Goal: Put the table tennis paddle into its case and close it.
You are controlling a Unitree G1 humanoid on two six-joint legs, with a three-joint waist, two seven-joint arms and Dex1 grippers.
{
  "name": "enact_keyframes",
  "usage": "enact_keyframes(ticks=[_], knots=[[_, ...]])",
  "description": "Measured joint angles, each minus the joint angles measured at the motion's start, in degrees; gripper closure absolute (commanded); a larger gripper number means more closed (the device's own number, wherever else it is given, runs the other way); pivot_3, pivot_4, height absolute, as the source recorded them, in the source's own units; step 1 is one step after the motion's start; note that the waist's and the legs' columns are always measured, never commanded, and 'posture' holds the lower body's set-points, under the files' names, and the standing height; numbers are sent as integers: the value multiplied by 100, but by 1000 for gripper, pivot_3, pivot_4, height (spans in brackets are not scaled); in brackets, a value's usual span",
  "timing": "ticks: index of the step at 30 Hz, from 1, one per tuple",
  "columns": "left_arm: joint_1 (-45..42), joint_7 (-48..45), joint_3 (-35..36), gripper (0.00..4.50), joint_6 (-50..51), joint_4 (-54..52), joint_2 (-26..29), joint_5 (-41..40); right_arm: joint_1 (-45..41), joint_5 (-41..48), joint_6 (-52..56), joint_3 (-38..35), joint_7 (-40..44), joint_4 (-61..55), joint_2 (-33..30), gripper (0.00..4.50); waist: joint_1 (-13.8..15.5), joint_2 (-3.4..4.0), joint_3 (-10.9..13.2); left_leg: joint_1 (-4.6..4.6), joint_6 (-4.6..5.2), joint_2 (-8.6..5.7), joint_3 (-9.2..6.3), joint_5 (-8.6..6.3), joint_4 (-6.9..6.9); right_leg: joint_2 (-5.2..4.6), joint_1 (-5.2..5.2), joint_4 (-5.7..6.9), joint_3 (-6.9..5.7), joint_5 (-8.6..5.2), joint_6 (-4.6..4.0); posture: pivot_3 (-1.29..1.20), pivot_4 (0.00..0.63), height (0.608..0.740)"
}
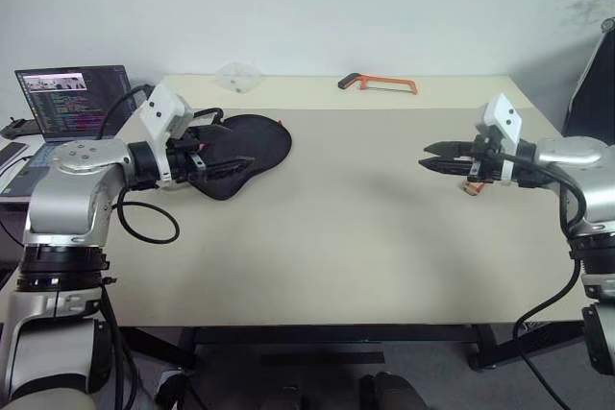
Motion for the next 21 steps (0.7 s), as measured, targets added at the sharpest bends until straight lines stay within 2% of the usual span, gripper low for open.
enact_keyframes(ticks=[7, 11, 15, 21], knots=[[-34, 21, -109, 405, -129, 280, -83, 100, 45, 8, 145, -67, -81, -201, -5, 3068, 5, 0, 0, 2, 11, 0, 2, -6, 0, 0, 0, 1, 2, 0, 0, 0, 150, 740], [-190, 492, -112, 405, -129, 807, -354, 239, 76, 13, 211, -67, -79, -346, -24, 3068, 14, 0, 0, 2, 11, -1, 3, -6, 0, 0, 0, 2, 2, 0, 0, 0, 150, 740], [-72, 906, 38, 405, -44, 1558, -379, 291, 230, 14, 231, -192, -151, -448, -165, 3068, -3, 0, 0, 3, 10, 1, 7, -6, -4, 1, -7, 2, 7, 0, 0, 0, 150, 740], [444, 959, 836, 405, 1350, 1599, -273, -466, 489, 73, 375, -321, -248, -678, -233, 3068, -8, -1, 0, 2, 13, 2, 12, -7, -2, 0, -8, 1, 11, 0, 1, 0, 150, 740]])
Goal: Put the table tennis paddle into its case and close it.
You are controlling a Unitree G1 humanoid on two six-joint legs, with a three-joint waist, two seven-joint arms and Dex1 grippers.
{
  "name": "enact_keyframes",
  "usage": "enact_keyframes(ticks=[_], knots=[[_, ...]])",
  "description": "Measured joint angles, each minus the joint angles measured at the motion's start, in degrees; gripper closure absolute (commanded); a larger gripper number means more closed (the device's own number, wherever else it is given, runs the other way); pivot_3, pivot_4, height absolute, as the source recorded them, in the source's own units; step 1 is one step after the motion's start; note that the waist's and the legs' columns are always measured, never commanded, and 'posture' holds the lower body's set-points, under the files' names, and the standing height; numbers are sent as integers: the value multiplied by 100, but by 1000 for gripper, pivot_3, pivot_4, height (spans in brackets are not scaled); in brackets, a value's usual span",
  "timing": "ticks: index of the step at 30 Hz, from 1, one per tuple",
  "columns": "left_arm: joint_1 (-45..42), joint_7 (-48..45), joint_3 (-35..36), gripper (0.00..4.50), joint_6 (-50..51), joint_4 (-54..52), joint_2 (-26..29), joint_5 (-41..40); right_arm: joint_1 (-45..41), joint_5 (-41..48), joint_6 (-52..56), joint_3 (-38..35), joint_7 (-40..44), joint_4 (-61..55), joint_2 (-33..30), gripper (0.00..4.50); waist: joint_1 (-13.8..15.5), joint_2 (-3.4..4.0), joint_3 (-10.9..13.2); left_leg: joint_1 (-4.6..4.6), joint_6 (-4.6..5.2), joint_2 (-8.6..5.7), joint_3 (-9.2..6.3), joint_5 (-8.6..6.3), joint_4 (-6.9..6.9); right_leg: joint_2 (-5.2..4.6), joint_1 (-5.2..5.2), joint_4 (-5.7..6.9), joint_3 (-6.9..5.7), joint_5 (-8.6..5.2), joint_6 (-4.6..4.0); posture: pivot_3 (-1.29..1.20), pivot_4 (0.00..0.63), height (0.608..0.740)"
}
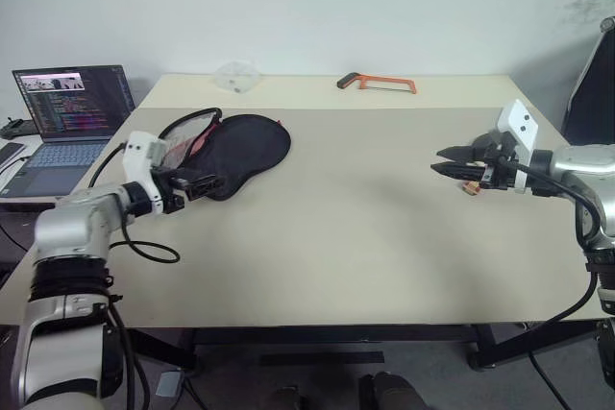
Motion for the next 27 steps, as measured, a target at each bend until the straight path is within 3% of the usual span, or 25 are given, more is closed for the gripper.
enact_keyframes(ticks=[4, 7, 12, 24, 27], knots=[[85, 428, 244, 405, 617, 34, -5, -149, 59, 82, 58, -23, -24, -161, -20, 3068, 16, 0, 0, 3, 0, 0, -9, 0, 0, 0, 5, 2, -1, 0, -1, 0, 150, 740], [-367, 1539, 617, 405, 782, 828, -491, -78, 156, 123, 150, -8, -145, -341, 37, 3068, 115, -2, -2, 13, -2, -3, -14, 2, 3, -1, 18, 3, -7, 0, 0, 0, 150, 740], [-605, 2223, 801, 405, 780, 1364, -1039, -147, 231, 148, 223, 0, -164, -496, 32, 3068, 164, -15, -4, 1, -25, -4, -18, 14, 5, -4, 8, 4, -6, 2, 0, 0, 150, 740], [-1721, 2616, 1021, 405, -44, 2764, -1472, -161, 243, 151, 236, -6, -167, -499, -82, 3068, 161, -16, -4, 2, -26, -6, -12, 14, 3, -5, 8, 1, -10, 2, 0, 0, 150, 740], [-1879, 2708, 1022, 1065, -305, 3065, -1623, -137, 240, 151, 232, -6, -173, -494, -81, 3068, 159, -16, -4, 2, -26, -6, -11, 14, 2, -6, 8, 1, -10, 2, 0, 0, 150, 740]])
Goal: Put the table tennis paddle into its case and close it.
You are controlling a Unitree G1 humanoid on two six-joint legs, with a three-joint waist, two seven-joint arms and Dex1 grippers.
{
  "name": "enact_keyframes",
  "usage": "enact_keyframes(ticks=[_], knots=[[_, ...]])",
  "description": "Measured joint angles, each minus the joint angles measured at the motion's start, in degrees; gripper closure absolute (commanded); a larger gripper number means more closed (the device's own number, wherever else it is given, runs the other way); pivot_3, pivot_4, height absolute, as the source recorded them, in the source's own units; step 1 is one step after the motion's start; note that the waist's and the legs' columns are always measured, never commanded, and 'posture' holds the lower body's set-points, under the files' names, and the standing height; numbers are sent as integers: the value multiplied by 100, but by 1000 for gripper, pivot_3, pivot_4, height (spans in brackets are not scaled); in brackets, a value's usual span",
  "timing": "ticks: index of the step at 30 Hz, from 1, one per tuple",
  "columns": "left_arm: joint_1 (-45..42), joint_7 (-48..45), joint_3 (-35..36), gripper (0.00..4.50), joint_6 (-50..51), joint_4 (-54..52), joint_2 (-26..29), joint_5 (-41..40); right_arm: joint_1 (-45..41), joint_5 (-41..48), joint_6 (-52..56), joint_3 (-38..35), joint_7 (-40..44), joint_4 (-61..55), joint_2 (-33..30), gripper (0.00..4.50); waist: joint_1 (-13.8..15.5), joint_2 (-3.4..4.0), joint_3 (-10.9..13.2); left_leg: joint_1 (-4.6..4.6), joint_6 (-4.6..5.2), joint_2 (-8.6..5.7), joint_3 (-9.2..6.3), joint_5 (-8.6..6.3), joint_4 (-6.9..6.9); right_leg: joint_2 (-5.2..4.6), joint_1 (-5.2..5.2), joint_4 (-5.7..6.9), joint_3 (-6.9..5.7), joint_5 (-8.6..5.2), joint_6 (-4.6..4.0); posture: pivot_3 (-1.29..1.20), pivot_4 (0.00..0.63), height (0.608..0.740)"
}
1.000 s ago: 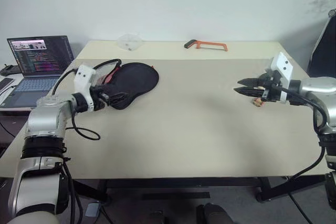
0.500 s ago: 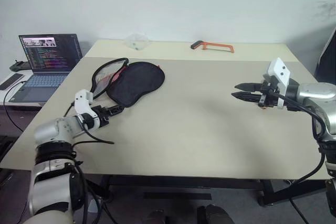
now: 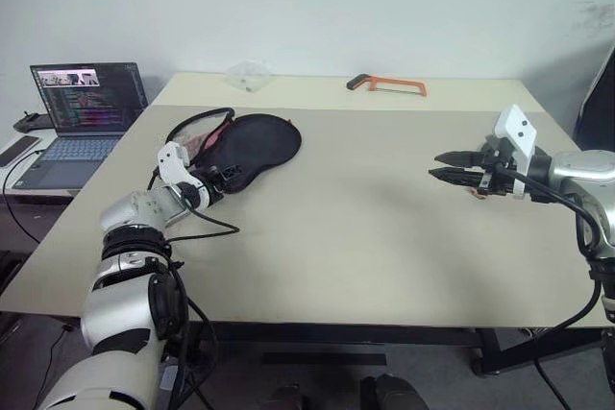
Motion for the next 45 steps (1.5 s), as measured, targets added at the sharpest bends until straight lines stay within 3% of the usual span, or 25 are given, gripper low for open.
enact_keyframes(ticks=[9, 10, 20, 34, 45], knots=[[2, 20, -55, 4341, 35, 164, -437, 21, 1, -2, -13, 0, -15, 2, -3, 3068, -4, -1, 1, -1, 0, -1, 0, 0, 0, 0, 0, 0, 0, 0, 0, 0, 150, 740], [9, 11, -76, 4461, 114, 102, -533, 19, 1, -2, -15, 0, -25, 2, -3, 3068, -3, -1, 0, -2, 0, -1, 0, 0, 0, 0, 0, 0, 0, 0, 1, 0, 150, 740], [330, 138, -440, 4461, 958, -1243, -2042, -212, 42, 0, -15, -26, -95, -19, -114, 3068, 13, -2, 1, -4, -1, 0, 1, 0, 1, 0, 0, -1, 3, 1, 2, 0, 150, 740], [328, 1042, -454, 4461, 474, -1549, -3573, -261, 107, -2, -17, -129, -146, -62, -172, 3068, 69, -3, 2, 1, -2, -2, 11, 1, 2, 1, 5, -3, 10, 2, 5, 0, 150, 740], [-312, 1320, -683, 4461, -730, -223, -3732, -159, 178, -3, -17, -176, -202, -70, -224, 3068, 99, -4, 2, 5, -2, -2, 28, 2, 2, 4, 4, -3, 21, 1, 8, 0, 150, 740]])
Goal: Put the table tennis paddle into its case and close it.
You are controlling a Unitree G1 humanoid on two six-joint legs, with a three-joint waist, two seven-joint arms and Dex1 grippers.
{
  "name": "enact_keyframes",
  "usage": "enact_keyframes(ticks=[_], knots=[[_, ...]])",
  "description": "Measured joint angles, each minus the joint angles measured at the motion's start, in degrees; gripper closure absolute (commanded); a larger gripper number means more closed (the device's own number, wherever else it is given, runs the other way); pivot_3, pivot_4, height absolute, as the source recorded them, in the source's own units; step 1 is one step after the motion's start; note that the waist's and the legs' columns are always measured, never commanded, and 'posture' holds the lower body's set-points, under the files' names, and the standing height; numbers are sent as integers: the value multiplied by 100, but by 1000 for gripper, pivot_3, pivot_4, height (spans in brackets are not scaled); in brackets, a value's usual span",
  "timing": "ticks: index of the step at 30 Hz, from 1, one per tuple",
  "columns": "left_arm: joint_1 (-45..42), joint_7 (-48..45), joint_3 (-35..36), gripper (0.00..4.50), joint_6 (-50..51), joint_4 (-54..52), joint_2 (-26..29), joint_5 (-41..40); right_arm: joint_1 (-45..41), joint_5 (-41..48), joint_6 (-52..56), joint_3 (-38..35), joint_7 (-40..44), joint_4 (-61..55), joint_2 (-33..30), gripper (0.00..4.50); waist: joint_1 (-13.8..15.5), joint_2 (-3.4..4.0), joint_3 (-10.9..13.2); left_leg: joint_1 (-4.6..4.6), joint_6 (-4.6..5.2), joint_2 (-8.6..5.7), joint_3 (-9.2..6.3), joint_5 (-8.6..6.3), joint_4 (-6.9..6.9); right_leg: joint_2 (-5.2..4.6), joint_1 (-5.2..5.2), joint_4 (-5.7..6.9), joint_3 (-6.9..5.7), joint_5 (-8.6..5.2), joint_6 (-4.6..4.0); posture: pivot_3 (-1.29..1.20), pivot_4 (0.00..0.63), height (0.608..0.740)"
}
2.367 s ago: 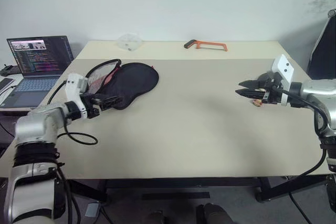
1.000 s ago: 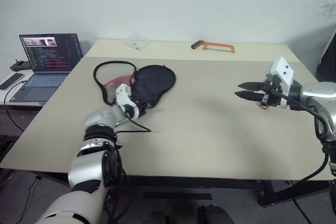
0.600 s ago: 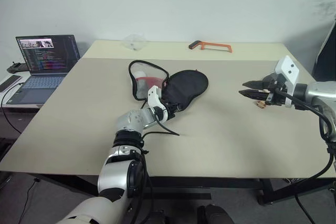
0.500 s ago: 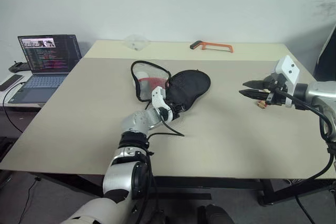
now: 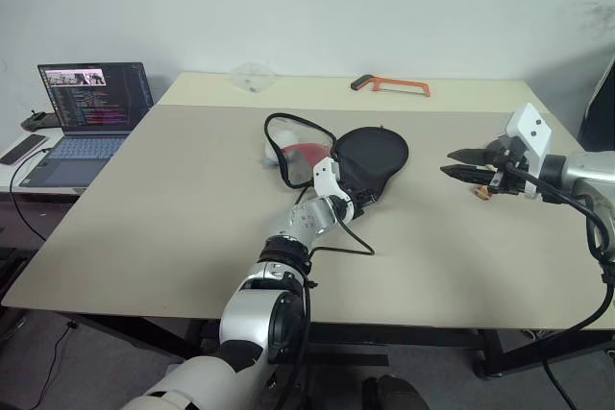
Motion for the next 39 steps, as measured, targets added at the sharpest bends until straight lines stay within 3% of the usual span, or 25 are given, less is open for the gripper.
enact_keyframes(ticks=[11, 15, 21, 24, 27, 31, 35, 39], knots=[[-620, 2, -227, 4461, -542, 773, -75, 0, 0, 1, 0, 1, -12, -4, 1, 3068, 6, -1, 1, 1, 0, -1, 6, 0, -1, 2, -1, -1, 8, 2, 6, 0, 150, 740], [-620, -180, -390, 3424, -283, 793, -76, -4, 1, 1, 0, 1, -16, -22, 1, 3068, 6, -1, 1, 1, 0, -2, 8, 0, -1, 3, -1, -1, 12, 2, 9, 0, 150, 740], [-589, -49, -713, 1298, -30, 699, -68, 152, 1, 2, 0, 1, -22, -45, 3, 3068, 0, -1, 1, 5, 0, -2, 18, 0, -1, 5, -3, -1, 41, 1, 17, 0, 150, 740], [-479, 96, -964, 245, 80, 127, -36, 366, 28, 6, 0, -1, -28, -59, 13, 3068, -5, -2, 1, 7, 0, -1, 29, 0, -3, 5, -7, 0, 56, 3, 18, 0, 150, 740], [-107, -168, -1362, 245, 424, -826, 103, 525, 51, 15, 20, -4, -59, -98, 65, 3068, -22, -1, 1, 13, 0, 0, 44, 0, -5, 7, -7, 1, 72, 5, 18, 0, 150, 740], [634, -666, -2203, 245, 1468, -2586, 1009, 796, 127, 69, 153, -12, -143, -277, 133, 3068, -133, -2, 1, 14, 0, 7, 54, 0, -6, 14, -17, 6, 91, 6, 17, 0, 150, 740], [1196, -1323, -2599, 245, 2241, -4394, 2437, 861, 262, 195, 298, -76, -246, -326, 176, 3068, -167, 1, 0, 19, 0, 9, 55, 0, -7, 17, -15, 9, 94, 6, 16, 0, 150, 740], [1627, -2345, -2667, 245, 2844, -5671, 3620, 368, 221, 250, 598, -80, -550, -392, 451, 3068, -145, 0, 0, 12, 2, 7, 53, 0, -2, 15, -15, 4, 91, 6, 17, 0, 150, 740]])
